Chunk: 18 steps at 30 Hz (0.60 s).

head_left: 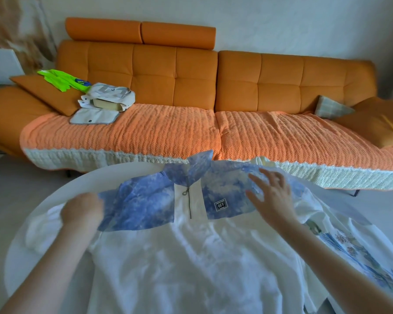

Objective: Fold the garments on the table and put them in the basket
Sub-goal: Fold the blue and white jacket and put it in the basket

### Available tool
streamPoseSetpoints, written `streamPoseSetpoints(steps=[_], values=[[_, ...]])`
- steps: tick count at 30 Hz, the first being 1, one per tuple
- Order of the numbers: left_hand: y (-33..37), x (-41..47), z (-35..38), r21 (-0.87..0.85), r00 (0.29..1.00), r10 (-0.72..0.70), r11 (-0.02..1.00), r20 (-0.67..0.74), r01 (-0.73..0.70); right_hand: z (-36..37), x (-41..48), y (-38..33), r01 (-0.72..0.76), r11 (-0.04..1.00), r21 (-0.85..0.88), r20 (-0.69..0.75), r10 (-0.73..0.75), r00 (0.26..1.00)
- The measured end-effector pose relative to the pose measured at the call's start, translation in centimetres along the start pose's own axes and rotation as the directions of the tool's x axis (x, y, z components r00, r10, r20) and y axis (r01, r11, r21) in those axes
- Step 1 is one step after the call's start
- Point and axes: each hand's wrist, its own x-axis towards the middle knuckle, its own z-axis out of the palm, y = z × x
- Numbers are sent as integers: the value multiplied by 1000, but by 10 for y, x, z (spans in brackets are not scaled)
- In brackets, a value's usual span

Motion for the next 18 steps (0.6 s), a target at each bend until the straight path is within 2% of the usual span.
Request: streamPoseSetpoints(steps=[1, 2, 3, 4, 6, 8, 10, 13, 18], values=[[18, -4, 3, -35, 986, 151, 988, -64, -154, 10, 5, -10, 42, 999, 5, 114, -42, 993], [37, -10, 11, -101, 944, 314, 941, -99, -324, 21, 10, -19, 91, 996, -7, 222, -88, 971], [53, -16, 22, -145, 883, 457, 871, -107, -469, 32, 14, -28, 151, 988, -40, 314, -131, 940], [64, -18, 36, -143, 835, 548, 824, -48, -549, 44, 18, -34, 208, 975, -83, 396, -159, 904], [75, -16, 66, -60, 829, 520, 852, 207, -519, 63, 24, -40, 265, 949, -173, 519, -141, 843], [71, -7, 91, 80, 819, 439, 863, 369, -499, 76, 30, -33, 248, 941, -229, 557, -82, 826], [63, 4, 103, 115, 841, 377, 885, 389, -450, 82, 33, -22, 228, 939, -257, 547, -53, 836], [57, 23, 103, 48, 894, 280, 948, 349, -315, 88, 35, -12, 208, 948, -242, 525, -53, 849], [67, 38, 100, 7, 907, 254, 962, 337, -272, 96, 40, -17, 161, 963, -218, 512, -27, 858]])
